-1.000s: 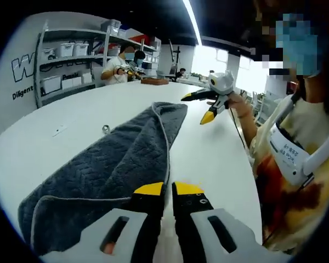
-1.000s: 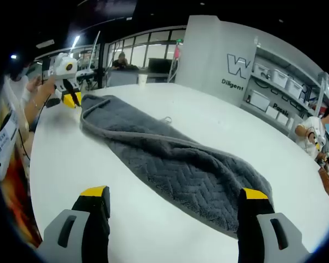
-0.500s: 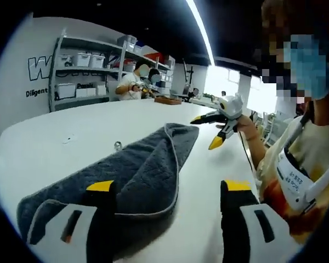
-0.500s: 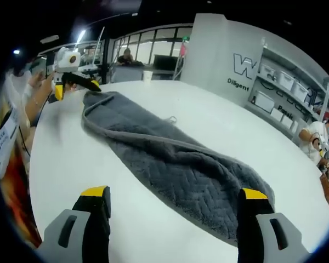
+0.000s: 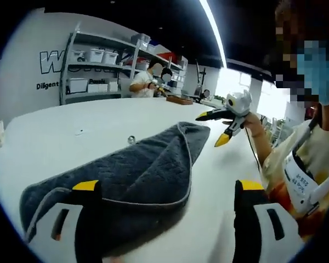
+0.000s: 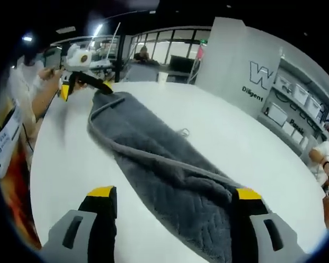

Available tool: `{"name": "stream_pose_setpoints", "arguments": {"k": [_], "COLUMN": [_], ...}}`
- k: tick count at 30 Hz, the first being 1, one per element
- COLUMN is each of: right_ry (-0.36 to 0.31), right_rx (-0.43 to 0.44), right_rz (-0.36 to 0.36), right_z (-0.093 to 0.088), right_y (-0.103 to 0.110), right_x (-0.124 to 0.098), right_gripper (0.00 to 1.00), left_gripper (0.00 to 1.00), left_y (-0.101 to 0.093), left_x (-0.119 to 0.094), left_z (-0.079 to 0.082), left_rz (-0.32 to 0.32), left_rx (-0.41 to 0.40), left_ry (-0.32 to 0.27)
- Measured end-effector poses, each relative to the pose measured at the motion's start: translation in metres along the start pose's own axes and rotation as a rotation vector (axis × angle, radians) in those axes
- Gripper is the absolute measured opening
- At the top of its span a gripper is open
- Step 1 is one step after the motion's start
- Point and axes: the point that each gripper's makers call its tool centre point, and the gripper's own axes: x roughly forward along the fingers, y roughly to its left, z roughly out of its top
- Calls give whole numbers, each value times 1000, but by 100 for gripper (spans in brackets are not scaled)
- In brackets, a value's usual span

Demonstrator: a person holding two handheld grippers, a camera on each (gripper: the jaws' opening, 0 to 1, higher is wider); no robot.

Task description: Open the folded towel by lifting each exposed corner and separating the folded layers until the towel lies flat within the target outline without major curled edges

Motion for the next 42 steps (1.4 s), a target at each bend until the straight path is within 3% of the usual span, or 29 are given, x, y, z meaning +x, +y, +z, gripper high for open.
{"name": "stream_pose_setpoints", "arguments": {"k": [5, 11, 16, 19, 22, 26, 34, 42], "right_ry": [3, 35, 91, 152, 160, 143, 143, 177], "right_rx": [-85, -253, -429, -452, -486, -469, -418, -442], "right_rz": [61, 89, 96, 104, 100, 98, 105, 101], "right_z": [12, 15, 9, -1, -3, 0, -6, -9], "right_y": [4, 4, 8, 9, 11, 12, 20, 34], "right_x": [19, 37, 48, 55, 57, 52, 43, 22], "right_gripper": [60, 50, 23, 12, 7, 1, 0, 0], "left_gripper": [100, 100, 100, 100, 99, 99, 98, 97], "left_y": [4, 6, 10, 11, 12, 11, 11, 10], "left_x": [-5, -11, -14, -15, -15, -16, -15, -18], "left_z": [-5, -8, -9, -9, -9, -10, -9, -8], "left_rz": [12, 23, 36, 41, 43, 48, 54, 60], "left_rx": [-17, -22, -32, -39, -40, -41, -47, -38], "left_ry": [-2, 2, -3, -7, -4, -1, -5, -3]}}
